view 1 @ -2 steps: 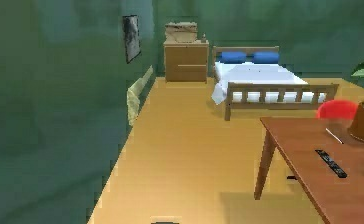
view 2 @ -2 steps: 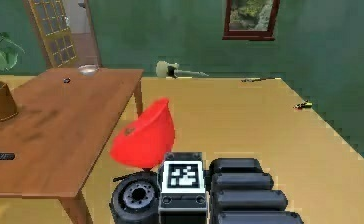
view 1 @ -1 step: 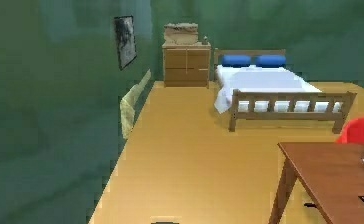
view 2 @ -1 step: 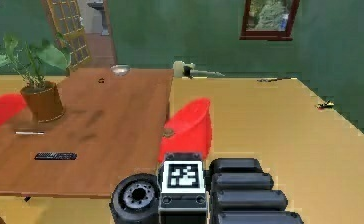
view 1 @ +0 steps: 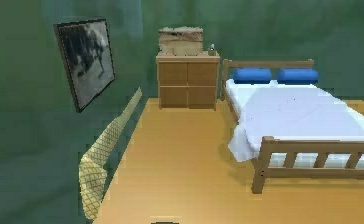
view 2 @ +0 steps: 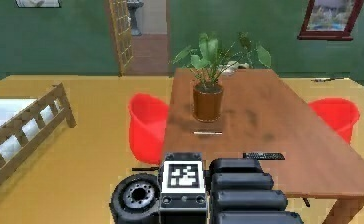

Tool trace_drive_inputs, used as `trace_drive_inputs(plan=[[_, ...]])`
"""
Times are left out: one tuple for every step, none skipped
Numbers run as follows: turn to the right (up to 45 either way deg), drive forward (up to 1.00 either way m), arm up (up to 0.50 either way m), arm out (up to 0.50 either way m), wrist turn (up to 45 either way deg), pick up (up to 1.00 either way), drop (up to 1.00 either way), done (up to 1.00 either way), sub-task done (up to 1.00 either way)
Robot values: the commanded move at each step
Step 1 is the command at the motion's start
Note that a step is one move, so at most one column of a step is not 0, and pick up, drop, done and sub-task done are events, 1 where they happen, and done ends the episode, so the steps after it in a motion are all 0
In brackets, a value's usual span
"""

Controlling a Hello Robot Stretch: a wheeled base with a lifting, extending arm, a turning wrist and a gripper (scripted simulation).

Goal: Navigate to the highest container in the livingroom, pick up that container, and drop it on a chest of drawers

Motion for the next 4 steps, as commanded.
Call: trace_drive_inputs(plan=[[3.0,0.00,0.00,0.00,0.0,0.00,0.00,0.00,0.00],[0.0,1.00,0.00,0.00,0.0,0.00,0.00,0.00,0.00],[0.0,0.40,0.00,0.00,0.0,0.00,0.00,0.00,0.00],[-6.0,0.00,0.00,0.00,0.0,0.00,0.00,0.00,0.00]])
